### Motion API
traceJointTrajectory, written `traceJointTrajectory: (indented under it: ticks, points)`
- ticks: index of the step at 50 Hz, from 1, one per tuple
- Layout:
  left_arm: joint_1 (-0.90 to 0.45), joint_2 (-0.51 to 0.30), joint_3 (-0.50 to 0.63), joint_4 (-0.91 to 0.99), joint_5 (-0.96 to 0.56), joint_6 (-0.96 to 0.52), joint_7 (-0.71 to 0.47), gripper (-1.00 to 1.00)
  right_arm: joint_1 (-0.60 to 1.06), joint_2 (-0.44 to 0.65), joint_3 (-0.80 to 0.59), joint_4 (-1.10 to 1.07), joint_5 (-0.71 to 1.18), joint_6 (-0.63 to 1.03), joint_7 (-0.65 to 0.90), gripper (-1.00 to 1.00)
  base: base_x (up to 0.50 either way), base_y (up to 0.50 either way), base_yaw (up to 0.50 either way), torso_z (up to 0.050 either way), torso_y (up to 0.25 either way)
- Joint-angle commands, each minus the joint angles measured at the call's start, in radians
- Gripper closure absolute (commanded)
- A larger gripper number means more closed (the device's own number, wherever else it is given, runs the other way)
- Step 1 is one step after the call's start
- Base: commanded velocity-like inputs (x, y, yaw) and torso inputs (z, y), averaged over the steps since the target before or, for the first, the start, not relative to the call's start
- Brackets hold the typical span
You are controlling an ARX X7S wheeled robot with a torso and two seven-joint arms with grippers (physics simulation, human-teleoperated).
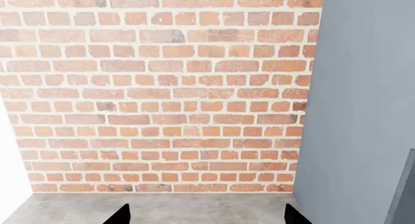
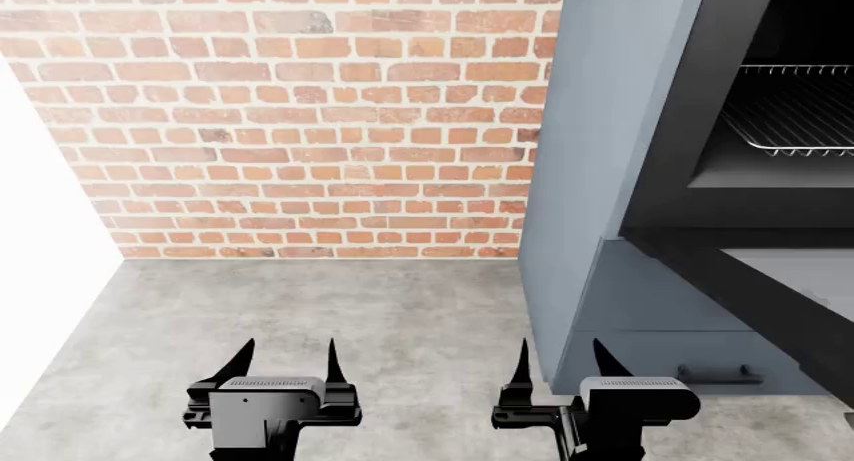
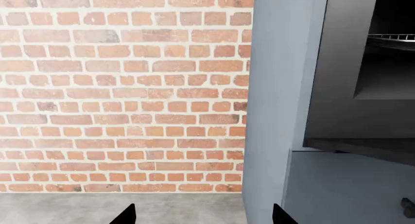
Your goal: Fully slide the oven rack out.
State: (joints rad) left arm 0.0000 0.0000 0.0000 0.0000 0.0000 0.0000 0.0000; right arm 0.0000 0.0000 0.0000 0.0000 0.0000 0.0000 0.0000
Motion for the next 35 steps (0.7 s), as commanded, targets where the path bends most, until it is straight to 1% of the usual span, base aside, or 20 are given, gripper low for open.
traceJointTrajectory:
  ticks: [1,4,7,13,24,28,32,33,35]
  points:
    - [-0.003,-0.015,0.022,-0.004,-0.007,0.002,-0.024,-1.00,0.001,0.011,-0.013,0.010,0.055,-0.027,0.007,-1.00,0.00,0.00,0.00,0.000,0.000]
    - [-0.012,-0.025,0.045,-0.023,0.012,0.015,-0.061,-1.00,0.002,0.019,-0.020,0.025,0.121,-0.062,0.006,-1.00,0.00,0.00,0.00,0.000,0.000]
    - [-0.022,-0.029,0.048,-0.028,0.009,-0.010,-0.092,-1.00,0.001,0.026,-0.029,0.024,0.122,-0.061,0.039,-1.00,0.00,0.00,0.00,0.000,0.000]
    - [-0.015,-0.044,0.063,-0.014,-0.016,-0.014,-0.104,-1.00,0.002,0.039,-0.044,0.029,0.157,-0.074,0.052,-1.00,0.00,0.00,0.00,0.004,0.000]
    - [-0.007,-0.065,0.089,-0.008,-0.040,0.005,-0.114,-1.00,0.003,0.062,-0.073,0.029,0.166,-0.076,0.079,-1.00,0.00,0.00,0.00,0.050,0.000]
    - [-0.006,-0.070,0.100,-0.005,-0.039,0.005,-0.120,-1.00,0.003,0.066,-0.076,0.021,0.175,-0.054,0.095,-1.00,0.00,0.00,0.00,0.050,0.000]
    - [-0.004,-0.076,0.104,-0.006,-0.045,0.011,-0.125,-1.00,0.004,0.077,-0.090,0.018,0.153,-0.047,0.112,-1.00,0.00,0.00,0.00,0.050,0.000]
    - [-0.005,-0.077,0.105,-0.007,-0.047,0.012,-0.127,-1.00,0.056,0.078,-0.091,0.032,0.157,-0.010,0.114,-1.00,0.00,0.00,0.00,0.050,0.000]
    - [-0.006,-0.078,0.107,-0.007,-0.047,0.010,-0.133,-1.00,0.056,0.058,-0.110,0.052,0.155,-0.050,0.114,-1.00,0.00,0.00,0.00,0.050,0.000]
